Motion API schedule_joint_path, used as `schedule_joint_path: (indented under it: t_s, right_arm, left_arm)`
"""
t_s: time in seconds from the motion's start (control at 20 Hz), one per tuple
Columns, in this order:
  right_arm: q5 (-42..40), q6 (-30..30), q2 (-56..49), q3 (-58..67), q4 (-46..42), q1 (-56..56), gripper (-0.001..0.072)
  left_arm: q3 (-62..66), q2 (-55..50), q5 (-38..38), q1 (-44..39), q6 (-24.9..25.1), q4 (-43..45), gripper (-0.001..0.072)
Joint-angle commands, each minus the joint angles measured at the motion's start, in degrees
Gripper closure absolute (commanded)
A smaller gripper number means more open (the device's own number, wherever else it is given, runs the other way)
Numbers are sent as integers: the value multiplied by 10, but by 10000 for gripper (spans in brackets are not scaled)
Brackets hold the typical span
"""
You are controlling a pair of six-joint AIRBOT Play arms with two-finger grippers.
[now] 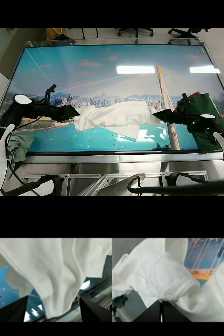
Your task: Fold the shirts.
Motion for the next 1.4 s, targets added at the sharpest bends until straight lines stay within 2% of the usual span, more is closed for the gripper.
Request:
schedule_joint_path:
  t_s: [0.0, 0.2, 0.4, 0.55, 0.85, 0.95, 1.05, 1.1, 1.15, 1.25, 1.35]
  right_arm:
    - [0, -2, -1, 0, 1, 0, 699]
    - [0, -2, -1, -1, 1, 0, 699]
    - [0, -2, -1, -1, 1, 0, 699]
    - [0, -2, -1, -1, 1, 0, 699]
    - [0, -2, -1, -1, 1, 0, 699]
    - [0, -2, -1, -1, 1, 0, 699]
    - [4, -2, -1, -1, 1, 0, 700]
    - [10, -2, -1, 0, 2, 0, 700]
    - [21, -2, 0, 0, 2, 0, 700]
    - [66, -2, 8, 10, 24, 0, 700]
    - [123, 1, 30, 54, 63, -3, 700]
  left_arm:
    - [-79, 48, 5, 61, 20, -1, 10]
    - [-177, 81, 96, 74, 10, -2, 11]
    - [-227, 70, 165, 44, -2, -3, 11]
    - [-204, 21, 183, 0, -2, -4, 11]
    - [-78, -75, 182, -90, -2, -7, 15]
    - [-44, -94, 183, -110, -2, -5, 242]
    - [-28, -112, 181, -123, -2, -5, 385]
    - [-29, -119, 181, -123, -2, -6, 639]
    - [-29, -125, 178, -123, -2, -6, 692]
    - [-28, -117, 162, -117, -1, -20, 694]
    - [-19, -75, 131, -102, 13, -73, 694]
